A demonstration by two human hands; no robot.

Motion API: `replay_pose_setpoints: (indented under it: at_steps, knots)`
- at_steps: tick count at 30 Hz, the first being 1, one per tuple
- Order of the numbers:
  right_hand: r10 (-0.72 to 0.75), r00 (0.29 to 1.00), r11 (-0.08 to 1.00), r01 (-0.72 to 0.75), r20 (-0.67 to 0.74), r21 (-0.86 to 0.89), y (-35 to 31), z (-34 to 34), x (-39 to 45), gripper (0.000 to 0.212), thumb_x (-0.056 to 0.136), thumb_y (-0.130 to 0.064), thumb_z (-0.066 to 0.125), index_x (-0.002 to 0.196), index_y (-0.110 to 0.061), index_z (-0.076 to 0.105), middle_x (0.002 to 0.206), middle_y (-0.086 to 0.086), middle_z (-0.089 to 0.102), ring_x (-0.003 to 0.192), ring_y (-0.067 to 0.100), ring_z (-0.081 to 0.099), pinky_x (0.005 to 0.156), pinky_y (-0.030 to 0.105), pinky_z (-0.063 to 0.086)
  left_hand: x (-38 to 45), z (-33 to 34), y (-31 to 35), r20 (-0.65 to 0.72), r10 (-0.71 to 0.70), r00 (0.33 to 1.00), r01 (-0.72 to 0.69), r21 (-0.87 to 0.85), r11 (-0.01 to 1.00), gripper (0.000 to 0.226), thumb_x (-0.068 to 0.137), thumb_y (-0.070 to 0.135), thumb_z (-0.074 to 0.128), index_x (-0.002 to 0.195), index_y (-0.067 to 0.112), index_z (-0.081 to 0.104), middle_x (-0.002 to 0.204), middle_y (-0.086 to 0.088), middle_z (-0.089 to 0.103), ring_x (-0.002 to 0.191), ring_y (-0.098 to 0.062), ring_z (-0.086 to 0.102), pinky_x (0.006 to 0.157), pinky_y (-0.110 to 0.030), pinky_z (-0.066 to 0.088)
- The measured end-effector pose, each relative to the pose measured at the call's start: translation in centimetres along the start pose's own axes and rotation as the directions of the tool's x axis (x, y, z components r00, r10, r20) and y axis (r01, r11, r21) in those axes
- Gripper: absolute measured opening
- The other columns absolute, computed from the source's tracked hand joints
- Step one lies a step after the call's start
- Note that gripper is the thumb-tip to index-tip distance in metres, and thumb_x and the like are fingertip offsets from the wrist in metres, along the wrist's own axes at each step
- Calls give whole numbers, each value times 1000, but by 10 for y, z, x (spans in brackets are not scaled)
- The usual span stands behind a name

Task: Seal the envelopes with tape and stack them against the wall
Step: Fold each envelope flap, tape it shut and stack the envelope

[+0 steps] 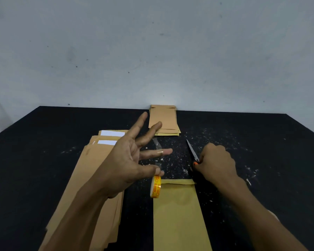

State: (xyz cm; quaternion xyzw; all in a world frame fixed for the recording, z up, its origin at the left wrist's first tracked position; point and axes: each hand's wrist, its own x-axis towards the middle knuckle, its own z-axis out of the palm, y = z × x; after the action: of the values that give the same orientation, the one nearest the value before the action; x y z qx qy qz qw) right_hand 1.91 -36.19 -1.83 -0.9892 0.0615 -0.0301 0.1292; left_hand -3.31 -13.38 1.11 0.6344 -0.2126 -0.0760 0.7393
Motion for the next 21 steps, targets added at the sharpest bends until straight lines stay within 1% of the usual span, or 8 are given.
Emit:
replay_pose_setpoints:
  at_steps: [2, 5, 8, 10, 12, 15, 17, 21]
  knots:
    - [-5, 1000, 999, 7, 27, -47, -4, -4, -2, 37, 86, -38, 75, 108, -13, 58, 113, 11, 55, 104, 33, 59, 80, 38, 46, 2, 1, 0, 1, 4, 1000, -4, 11, 1000, 119, 77, -31, 59, 155, 42, 7, 154, 18, 40, 121, -26, 63, 73, -45, 61]
    - [-19, 996, 997, 24, 83, -66, -6, -5, -5, 36, 87, -36, 74, 111, -15, 57, 114, 9, 54, 104, 30, 59, 80, 37, 45, 4, 2, -1, -2, 15, 1000, -14, 37, 999, 119, 75, -27, 64, 155, 42, 9, 155, 17, 39, 122, -25, 62, 82, -67, 50]
    - [-118, 993, 979, 115, 6, 166, -2, -9, -11, 23, 82, -30, 79, 102, -23, 71, 99, -2, 68, 90, 16, 65, 78, 36, 56, 5, 6, 1, -19, 32, 999, -31, 42, 999, 117, 72, -22, 65, 154, 43, 12, 155, 17, 39, 123, -23, 62, 83, -72, 45]
    - [-214, 977, 812, 175, 6, 557, -4, -18, -21, 13, 81, -25, 82, 92, -22, 79, 79, -7, 73, 73, 3, 67, 66, 26, 55, 7, 7, 1, -33, 35, 999, -33, 48, 998, 119, 74, -27, 64, 154, 43, 11, 155, 17, 38, 123, -21, 62, 83, -69, 48]
    - [-367, 920, 526, 82, 139, 846, -14, -30, -36, 18, 80, -29, 80, 90, -15, 80, 79, -1, 75, 70, 2, 66, 55, 21, 49, 9, 10, 0, -37, 28, 999, -26, 60, 998, 120, 74, -29, 62, 155, 42, 10, 156, 17, 37, 122, -20, 62, 83, -65, 52]
    - [-497, 824, 392, -67, 272, 917, -23, -33, -46, 30, 74, -33, 75, 90, -8, 80, 91, 8, 77, 81, 11, 69, 56, 25, 51, 12, 14, -2, -29, 14, 999, -12, 56, 998, 119, 73, -27, 65, 155, 39, 10, 155, 15, 40, 120, -19, 64, 78, -45, 61]
    - [-492, 823, 328, -129, 286, 936, -25, -29, -45, 26, 71, -26, 77, 86, -5, 79, 86, 11, 76, 76, 14, 69, 59, 25, 54, 12, 14, -5, -17, 5, 1000, -4, 38, 999, 118, 73, -24, 67, 155, 39, 11, 154, 15, 40, 120, -20, 64, 77, -38, 60]
    - [-445, 865, 123, -199, 233, 972, -28, -21, -49, 21, 72, -14, 75, 85, 1, 77, 84, 17, 74, 74, 20, 70, 64, 27, 58, 11, 9, -12, -74, 3, 997, -6, -51, 999, 118, 66, -13, 77, 155, 38, 18, 153, 11, 44, 123, -23, 62, 85, -38, 58]
